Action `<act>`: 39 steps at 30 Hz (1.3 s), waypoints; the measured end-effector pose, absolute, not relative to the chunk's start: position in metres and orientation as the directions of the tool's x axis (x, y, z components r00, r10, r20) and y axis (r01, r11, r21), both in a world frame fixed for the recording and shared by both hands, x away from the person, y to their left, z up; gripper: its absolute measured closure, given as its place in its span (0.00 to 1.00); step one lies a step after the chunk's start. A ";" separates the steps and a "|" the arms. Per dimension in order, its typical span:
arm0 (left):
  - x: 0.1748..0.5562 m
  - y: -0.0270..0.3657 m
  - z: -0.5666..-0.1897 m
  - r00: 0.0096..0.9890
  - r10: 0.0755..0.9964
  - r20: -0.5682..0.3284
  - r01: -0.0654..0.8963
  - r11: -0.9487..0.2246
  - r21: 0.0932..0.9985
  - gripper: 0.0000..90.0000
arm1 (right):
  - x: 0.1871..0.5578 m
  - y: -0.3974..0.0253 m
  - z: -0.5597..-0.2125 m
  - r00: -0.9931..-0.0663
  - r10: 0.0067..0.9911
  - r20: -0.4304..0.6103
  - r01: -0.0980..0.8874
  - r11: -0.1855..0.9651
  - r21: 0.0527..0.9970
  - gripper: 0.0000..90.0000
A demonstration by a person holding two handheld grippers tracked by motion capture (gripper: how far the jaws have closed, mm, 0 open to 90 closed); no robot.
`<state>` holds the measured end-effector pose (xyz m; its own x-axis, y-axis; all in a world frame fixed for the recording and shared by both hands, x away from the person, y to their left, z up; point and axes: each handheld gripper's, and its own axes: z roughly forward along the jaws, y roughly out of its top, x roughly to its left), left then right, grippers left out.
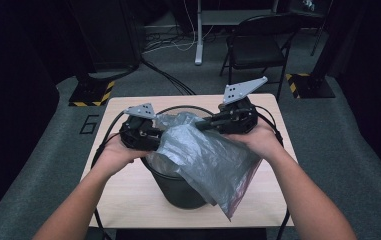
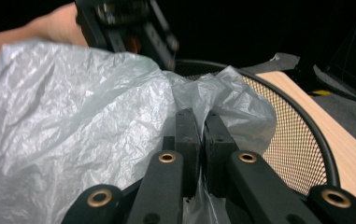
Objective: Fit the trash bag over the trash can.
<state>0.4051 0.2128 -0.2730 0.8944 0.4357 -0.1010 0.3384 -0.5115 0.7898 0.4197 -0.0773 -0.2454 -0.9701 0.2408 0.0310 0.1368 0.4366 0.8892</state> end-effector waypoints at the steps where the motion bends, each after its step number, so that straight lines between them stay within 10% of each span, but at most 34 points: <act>1: 0.405 0.216 -0.271 0.890 0.447 -0.096 0.339 -0.506 0.793 0.70 | 0.421 -0.077 -0.247 -0.970 0.240 0.034 0.140 0.439 0.888 0.96; 32: 0.397 0.198 -0.261 0.887 0.427 -0.177 0.374 -0.437 0.818 0.34 | 0.419 -0.039 -0.252 -0.976 0.218 0.011 0.121 0.498 0.859 0.96; 39: 0.397 0.199 -0.268 0.902 0.394 -0.174 0.358 -0.461 0.812 0.56 | 0.418 -0.034 -0.245 -0.977 0.211 0.015 0.112 0.458 0.882 0.96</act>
<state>0.3968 0.1987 -0.2683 0.9024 0.3944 -0.1737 0.3578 -0.4608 0.8122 0.4182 -0.0339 -0.2450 -0.9774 0.2107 0.0153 0.1125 0.4577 0.8819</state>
